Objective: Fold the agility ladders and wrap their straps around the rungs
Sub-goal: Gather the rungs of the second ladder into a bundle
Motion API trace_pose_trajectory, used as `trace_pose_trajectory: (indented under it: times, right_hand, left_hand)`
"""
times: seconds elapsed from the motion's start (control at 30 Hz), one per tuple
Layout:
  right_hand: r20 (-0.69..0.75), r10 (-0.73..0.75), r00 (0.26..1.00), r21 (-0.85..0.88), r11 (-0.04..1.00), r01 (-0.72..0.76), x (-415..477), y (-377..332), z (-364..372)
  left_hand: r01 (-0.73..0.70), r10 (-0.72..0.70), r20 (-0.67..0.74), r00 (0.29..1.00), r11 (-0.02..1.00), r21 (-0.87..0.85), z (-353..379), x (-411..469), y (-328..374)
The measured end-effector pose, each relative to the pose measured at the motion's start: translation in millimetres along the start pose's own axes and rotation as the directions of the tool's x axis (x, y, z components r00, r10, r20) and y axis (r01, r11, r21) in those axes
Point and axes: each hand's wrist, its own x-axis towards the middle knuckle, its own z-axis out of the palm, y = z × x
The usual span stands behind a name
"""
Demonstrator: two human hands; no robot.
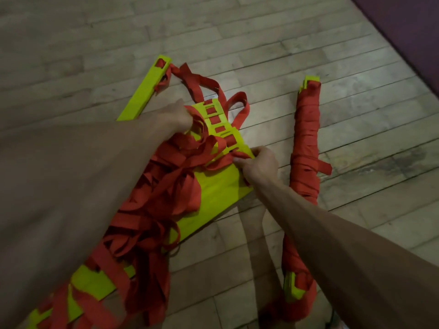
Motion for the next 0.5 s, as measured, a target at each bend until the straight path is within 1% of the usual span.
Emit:
trace_pose_trajectory:
  times: [0.07,0.17,0.23,0.3,0.37,0.43,0.5]
  right_hand:
    - [0.003,-0.011,1.000,0.004,1.000,0.011,1,1,3]
    - [-0.010,-0.036,0.999,0.006,0.999,0.036,7,4,8]
    - [-0.019,-0.067,0.998,-0.025,0.997,0.067,8,5,8]
    - [-0.008,-0.095,0.995,-0.067,0.993,0.094,7,5,9]
    - [0.003,-0.108,0.994,-0.099,0.989,0.108,7,7,7]
    - [-0.004,-0.118,0.993,-0.115,0.986,0.116,6,9,7]
    - [-0.034,-0.114,0.993,-0.091,0.990,0.110,4,7,8]
  left_hand:
    - [0.017,-0.019,0.033,0.999,0.998,0.068,3,9,-9]
    - [0.058,-0.064,0.038,0.997,0.986,0.155,1,13,-17]
    - [0.091,-0.103,0.064,0.993,0.980,0.178,3,18,-21]
    - [0.093,-0.108,0.059,0.992,0.974,0.206,0,18,-23]
    - [0.066,-0.082,0.057,0.995,0.970,0.233,-1,18,-21]
    - [0.047,-0.054,0.023,0.998,0.969,0.243,-1,11,-21]
    - [-0.014,0.020,-0.020,1.000,0.965,0.263,-1,6,-24]
